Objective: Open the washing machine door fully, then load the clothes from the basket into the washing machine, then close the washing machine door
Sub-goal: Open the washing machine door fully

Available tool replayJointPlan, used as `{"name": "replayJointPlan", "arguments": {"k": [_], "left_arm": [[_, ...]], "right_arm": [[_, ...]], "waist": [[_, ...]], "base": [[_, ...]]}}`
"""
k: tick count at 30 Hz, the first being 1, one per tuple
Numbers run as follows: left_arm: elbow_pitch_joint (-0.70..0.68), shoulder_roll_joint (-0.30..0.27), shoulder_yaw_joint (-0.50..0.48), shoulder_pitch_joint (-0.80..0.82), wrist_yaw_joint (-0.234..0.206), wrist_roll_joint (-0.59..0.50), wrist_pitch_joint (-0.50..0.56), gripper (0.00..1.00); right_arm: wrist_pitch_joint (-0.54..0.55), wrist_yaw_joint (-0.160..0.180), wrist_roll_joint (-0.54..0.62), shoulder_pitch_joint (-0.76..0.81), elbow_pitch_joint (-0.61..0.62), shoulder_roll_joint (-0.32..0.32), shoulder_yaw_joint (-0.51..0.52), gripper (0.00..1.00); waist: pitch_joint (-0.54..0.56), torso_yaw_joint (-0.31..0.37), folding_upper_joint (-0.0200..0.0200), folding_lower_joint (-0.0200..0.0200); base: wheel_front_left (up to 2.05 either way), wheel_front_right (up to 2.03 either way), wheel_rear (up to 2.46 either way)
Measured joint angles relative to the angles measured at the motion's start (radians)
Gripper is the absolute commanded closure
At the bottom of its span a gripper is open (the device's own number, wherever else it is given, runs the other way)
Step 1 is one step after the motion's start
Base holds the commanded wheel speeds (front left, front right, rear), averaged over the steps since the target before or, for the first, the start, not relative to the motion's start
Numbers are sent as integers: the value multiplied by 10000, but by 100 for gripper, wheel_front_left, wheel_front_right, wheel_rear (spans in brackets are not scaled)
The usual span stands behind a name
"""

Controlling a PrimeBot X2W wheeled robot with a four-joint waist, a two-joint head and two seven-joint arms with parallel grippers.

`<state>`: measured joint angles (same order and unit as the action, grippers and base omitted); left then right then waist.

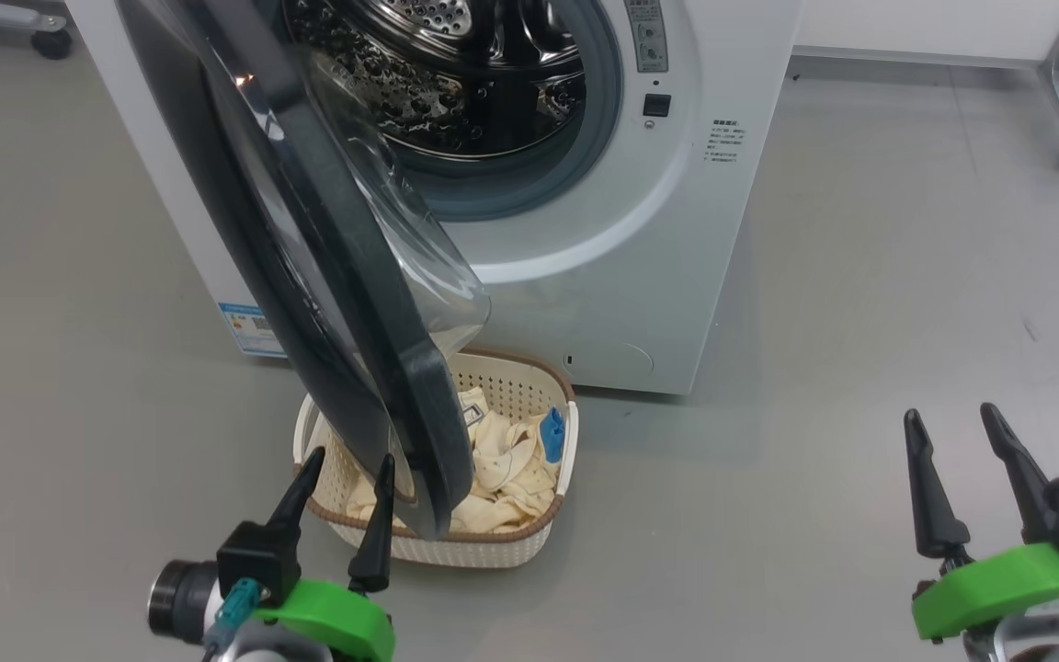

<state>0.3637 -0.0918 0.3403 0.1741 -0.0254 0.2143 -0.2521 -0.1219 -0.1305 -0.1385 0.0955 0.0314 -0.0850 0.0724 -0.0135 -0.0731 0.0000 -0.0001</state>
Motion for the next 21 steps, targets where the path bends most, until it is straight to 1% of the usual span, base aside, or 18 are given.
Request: {"name": "replayJointPlan", "arguments": {"k": [5, 10, 21], "left_arm": [[-21, -38, 44, -19, -4, 88, 2, 0], [-65, -104, 63, -84, -17, 102, 17, 0], [-130, -180, 107, -112, -33, 251, 17, 0]], "right_arm": [[136, 0, 364, 593, 646, 272, 228, 0], [326, 0, 389, 870, 997, 426, 301, 0], [357, 0, 284, 913, 1127, 468, 326, 0]], "waist": [[16, -22, 0, 0], [5, 13, 0, 0], [-26, 57, 0, 0]], "base": [[0, 0, 0], [0, 0, 0], [0, 0, 0]]}}
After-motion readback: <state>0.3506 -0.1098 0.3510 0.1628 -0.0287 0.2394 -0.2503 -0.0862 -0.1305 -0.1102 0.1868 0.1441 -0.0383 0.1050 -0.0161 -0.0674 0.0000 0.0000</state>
